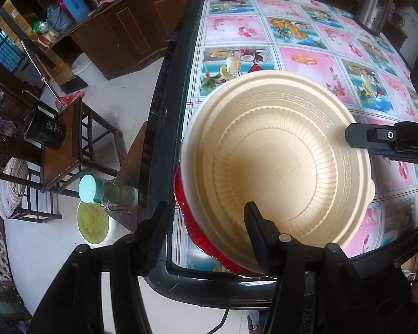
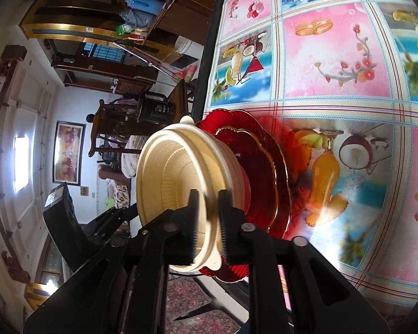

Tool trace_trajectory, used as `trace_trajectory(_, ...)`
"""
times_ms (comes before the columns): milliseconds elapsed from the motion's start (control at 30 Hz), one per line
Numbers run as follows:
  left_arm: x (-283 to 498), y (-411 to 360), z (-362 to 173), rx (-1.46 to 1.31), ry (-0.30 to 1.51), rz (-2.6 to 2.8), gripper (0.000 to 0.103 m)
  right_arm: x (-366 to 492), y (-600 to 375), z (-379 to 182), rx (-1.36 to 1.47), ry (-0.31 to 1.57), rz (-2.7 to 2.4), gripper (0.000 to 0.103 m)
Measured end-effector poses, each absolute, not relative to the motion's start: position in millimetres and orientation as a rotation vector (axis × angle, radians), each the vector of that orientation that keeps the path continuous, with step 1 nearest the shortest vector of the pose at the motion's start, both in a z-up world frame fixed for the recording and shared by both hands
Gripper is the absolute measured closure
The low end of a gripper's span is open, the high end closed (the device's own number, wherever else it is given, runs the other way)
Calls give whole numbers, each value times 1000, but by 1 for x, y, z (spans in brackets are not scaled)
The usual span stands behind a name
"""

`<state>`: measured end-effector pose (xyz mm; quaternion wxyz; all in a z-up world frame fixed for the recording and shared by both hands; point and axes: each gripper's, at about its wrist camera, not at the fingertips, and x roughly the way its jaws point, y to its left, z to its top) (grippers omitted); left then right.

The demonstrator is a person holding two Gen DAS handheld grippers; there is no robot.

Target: Organize plates and bowls

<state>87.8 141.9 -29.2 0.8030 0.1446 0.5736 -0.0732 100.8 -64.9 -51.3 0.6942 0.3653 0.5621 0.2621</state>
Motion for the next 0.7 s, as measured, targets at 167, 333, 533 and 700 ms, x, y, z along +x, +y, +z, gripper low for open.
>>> trace_trajectory(167,83,139,-24,324,1215,-150,46,95,-64,-42,808,1236,609,69)
trace_trajectory(333,79,140,-17,336,1199,-136,46,88,-64,-31,789,1209,627,68)
trace_trajectory(533,73,142,-6,344,1161,-108,44,83,-67,-22,784,1184,643,68)
trace_trajectory(700,66,135,1,396,1105,-73,37,82,-70,-20,790,1175,654,68)
